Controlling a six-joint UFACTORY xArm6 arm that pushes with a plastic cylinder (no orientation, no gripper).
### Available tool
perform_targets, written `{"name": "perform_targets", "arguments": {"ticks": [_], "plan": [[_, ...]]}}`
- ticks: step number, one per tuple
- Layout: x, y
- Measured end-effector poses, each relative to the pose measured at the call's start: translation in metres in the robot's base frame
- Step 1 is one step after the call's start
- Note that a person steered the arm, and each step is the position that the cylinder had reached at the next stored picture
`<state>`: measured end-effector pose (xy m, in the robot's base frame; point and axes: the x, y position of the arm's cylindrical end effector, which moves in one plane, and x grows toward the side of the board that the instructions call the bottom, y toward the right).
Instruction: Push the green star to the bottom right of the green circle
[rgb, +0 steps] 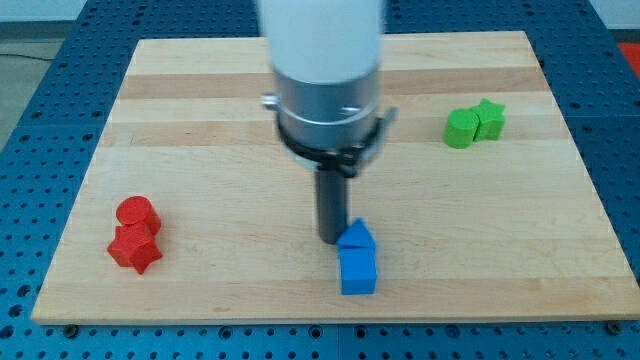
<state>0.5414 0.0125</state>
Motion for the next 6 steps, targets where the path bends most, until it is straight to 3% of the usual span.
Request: {"name": "perform_targets", "arguments": {"ticks": [1, 2, 3, 4, 5, 6], "plan": [[-0.029, 0.059], [-0.049, 0.187], [-0.106, 0.311], [-0.172, 0.322], [-0.224, 0.26], [-0.217, 0.188]]}}
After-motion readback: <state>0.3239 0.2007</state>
